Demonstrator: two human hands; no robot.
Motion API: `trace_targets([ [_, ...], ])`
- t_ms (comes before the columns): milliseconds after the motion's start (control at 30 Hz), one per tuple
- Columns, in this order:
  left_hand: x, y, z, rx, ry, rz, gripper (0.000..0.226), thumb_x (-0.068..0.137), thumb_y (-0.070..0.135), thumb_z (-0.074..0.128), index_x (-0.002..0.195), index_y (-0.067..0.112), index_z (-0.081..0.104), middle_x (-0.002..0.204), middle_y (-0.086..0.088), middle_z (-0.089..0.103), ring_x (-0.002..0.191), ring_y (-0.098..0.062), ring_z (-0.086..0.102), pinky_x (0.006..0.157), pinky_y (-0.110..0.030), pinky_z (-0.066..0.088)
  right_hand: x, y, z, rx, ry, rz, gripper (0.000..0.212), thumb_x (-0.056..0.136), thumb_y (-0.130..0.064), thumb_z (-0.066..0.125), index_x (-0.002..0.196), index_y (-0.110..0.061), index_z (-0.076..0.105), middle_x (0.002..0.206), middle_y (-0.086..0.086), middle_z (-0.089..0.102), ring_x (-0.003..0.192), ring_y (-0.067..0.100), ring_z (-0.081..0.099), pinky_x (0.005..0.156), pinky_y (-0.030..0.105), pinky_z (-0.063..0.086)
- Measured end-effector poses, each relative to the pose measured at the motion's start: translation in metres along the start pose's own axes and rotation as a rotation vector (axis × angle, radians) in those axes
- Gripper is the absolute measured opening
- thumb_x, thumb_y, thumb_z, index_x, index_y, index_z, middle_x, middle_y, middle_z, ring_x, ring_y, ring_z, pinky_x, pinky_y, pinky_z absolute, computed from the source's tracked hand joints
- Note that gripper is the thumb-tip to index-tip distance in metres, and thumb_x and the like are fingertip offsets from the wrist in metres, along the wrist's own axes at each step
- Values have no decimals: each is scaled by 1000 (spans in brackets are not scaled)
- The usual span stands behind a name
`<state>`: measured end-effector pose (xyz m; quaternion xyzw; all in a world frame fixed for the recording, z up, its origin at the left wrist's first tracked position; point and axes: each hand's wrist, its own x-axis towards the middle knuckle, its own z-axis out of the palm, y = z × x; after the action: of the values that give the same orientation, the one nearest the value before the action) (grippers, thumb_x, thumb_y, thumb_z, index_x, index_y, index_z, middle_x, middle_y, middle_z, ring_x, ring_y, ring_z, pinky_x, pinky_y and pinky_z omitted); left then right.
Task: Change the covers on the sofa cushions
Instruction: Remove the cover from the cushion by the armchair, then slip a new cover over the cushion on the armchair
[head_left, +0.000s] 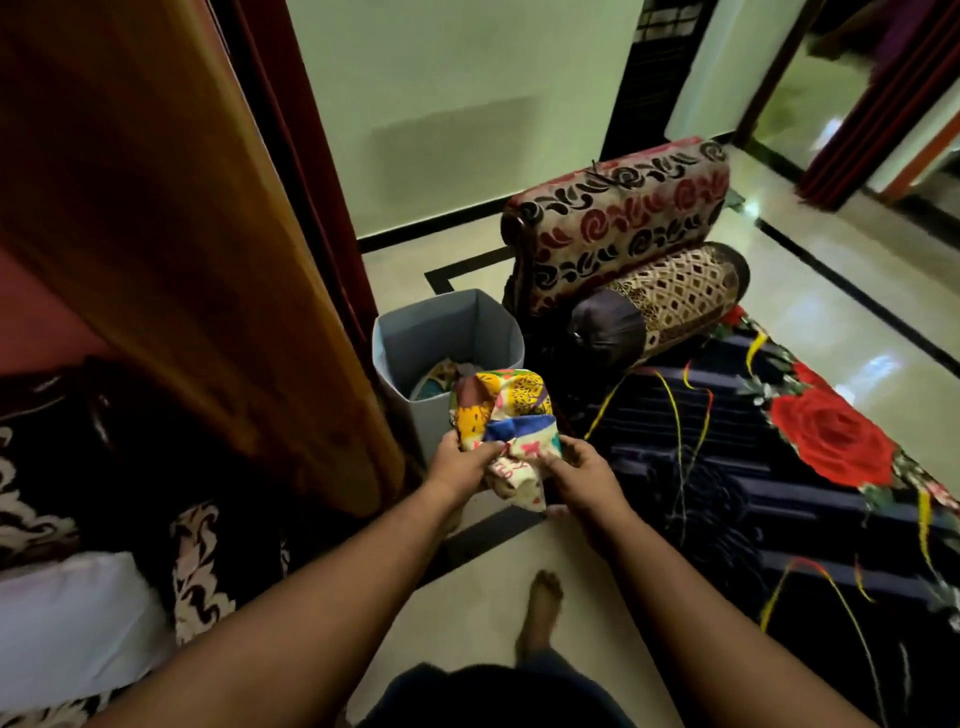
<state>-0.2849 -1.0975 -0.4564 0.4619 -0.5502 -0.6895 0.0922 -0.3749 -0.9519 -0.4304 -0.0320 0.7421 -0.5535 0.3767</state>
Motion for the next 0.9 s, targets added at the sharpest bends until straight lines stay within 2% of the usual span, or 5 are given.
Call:
trace_targets([
  [200, 113, 27, 7, -25, 197, -62, 55, 55, 47, 83, 96, 13, 71, 91, -8, 77, 87, -28, 74, 83, -49, 61, 129, -59, 5, -225, -179, 24, 45, 91, -29, 71, 133, -23, 55, 118, 3, 69, 93, 26, 73, 58, 47, 62],
  [400, 226, 62, -2, -82, 262, -125, 63, 55, 48, 86, 108, 18, 70, 98, -3, 77, 91, -24, 75, 84, -48, 61, 240, -105, 31, -486, -231, -55, 63, 76, -48, 79, 131, -25, 57, 110, 0, 72, 101, 19, 69, 92, 46, 57],
  [700, 452, 26, -44, 49, 280, -259, 88, 44, 60, 86, 120, 25, 60, 109, -1, 73, 93, -24, 72, 84, -47, 61, 389, -139, 91, -501, -260, 51, 55, 94, -24, 71, 144, -13, 51, 133, 4, 63, 110, 9, 58, 96, 22, 43],
  [800, 499, 5, -56, 118, 235, -342, 94, 30, 60, 94, 112, 28, 59, 105, -10, 74, 88, -33, 74, 76, -56, 61, 425, -135, 105, -551, -281, 94, 62, 94, -27, 71, 149, -15, 45, 144, 9, 56, 127, 19, 56, 106, 27, 41],
  [900, 495, 47, -45, 305, 238, -384, 68, 65, 44, 87, 122, 25, 54, 114, -15, 69, 100, -34, 68, 86, -51, 59, 446, -138, 109, -568, -257, 115, 63, 95, -30, 68, 150, -14, 44, 147, 12, 53, 135, 26, 50, 108, 30, 38],
])
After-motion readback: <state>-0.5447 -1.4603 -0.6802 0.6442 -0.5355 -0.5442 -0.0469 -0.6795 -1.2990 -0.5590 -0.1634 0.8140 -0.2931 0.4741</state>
